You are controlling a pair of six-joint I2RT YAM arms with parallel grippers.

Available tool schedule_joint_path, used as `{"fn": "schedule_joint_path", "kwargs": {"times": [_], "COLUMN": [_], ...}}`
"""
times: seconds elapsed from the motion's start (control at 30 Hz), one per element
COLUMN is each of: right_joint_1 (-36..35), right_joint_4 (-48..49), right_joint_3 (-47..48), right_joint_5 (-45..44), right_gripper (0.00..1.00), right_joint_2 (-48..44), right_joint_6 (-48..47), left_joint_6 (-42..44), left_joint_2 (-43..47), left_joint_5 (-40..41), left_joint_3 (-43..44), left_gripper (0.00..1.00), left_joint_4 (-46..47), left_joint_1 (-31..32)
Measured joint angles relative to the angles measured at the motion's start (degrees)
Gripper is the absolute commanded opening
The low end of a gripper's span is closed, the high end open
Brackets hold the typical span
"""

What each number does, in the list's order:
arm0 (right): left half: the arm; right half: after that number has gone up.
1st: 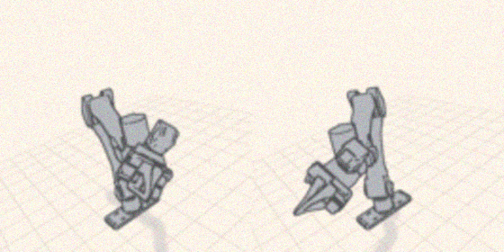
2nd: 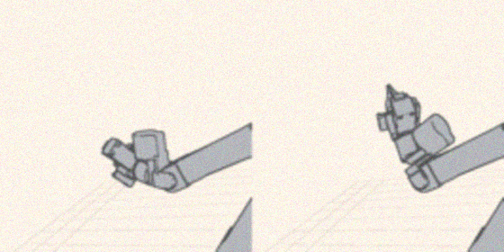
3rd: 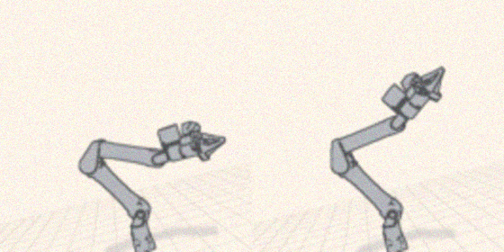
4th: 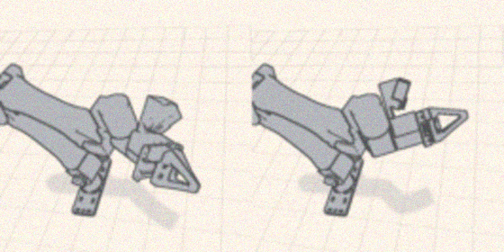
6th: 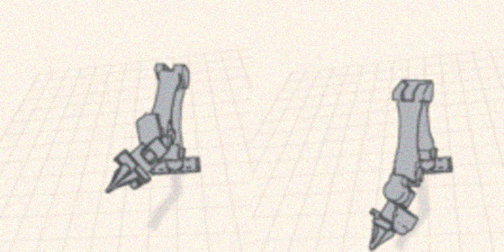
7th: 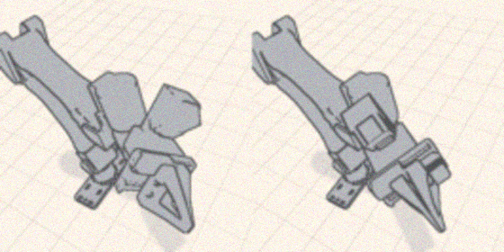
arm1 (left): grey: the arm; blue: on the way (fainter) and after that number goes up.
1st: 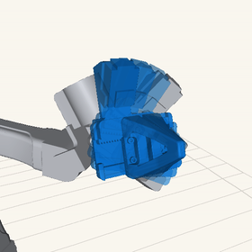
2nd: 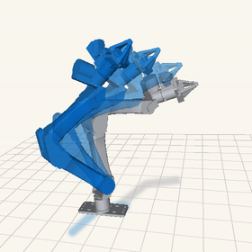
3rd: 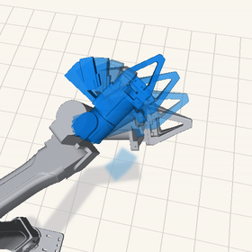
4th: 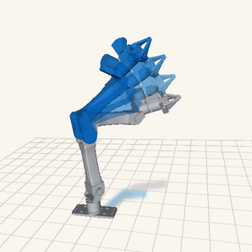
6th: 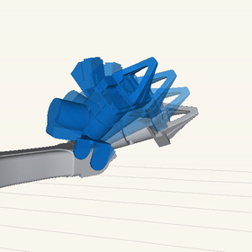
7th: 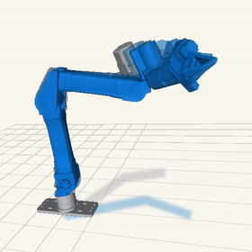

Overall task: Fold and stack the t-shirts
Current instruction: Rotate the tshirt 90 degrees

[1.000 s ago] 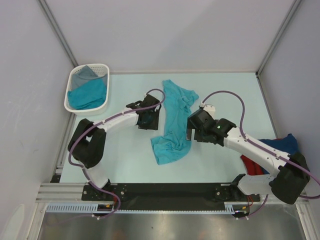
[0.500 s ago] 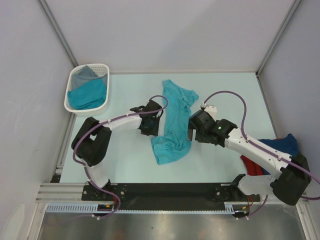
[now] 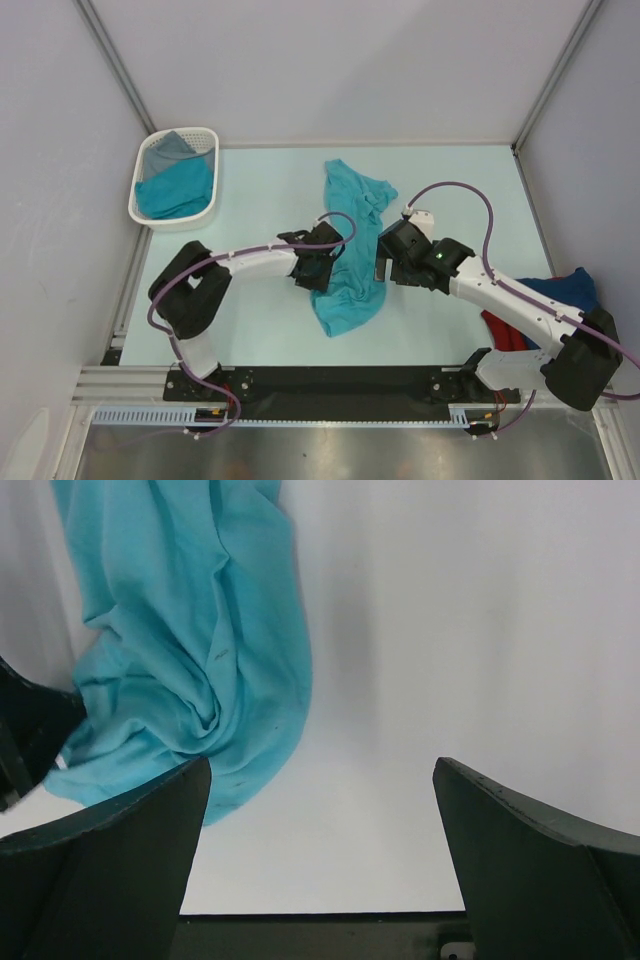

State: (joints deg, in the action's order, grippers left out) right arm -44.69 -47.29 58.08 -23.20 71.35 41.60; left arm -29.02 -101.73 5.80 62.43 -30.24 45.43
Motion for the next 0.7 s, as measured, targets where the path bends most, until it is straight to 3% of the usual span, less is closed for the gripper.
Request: {"fn": "schedule_joint_path", "kwargs": {"times": [0.37,0.7], "right_joint_1": [0.0,0.0], "right_joint_4": [0.0,0.0], "right_joint_3": [-1.0,-2.1], "right_joint_5": [0.0,0.1], "right_gripper": [1.0,1.0], "right_joint_2": [-0.4,-0.5], "right_joint_6": [0.0,0.0], "left_joint_6": [-3.2,-4.2], "left_joint_2": [3.7,14.9], "left_joint_5": [-1.6,-0.1], "left_joint_3": [0.0,0.0], "left_gripper": [0.4,0.41], "left_joint_4": [-6.7,-13.4], "left_joint_1": [11.6,15.0]}}
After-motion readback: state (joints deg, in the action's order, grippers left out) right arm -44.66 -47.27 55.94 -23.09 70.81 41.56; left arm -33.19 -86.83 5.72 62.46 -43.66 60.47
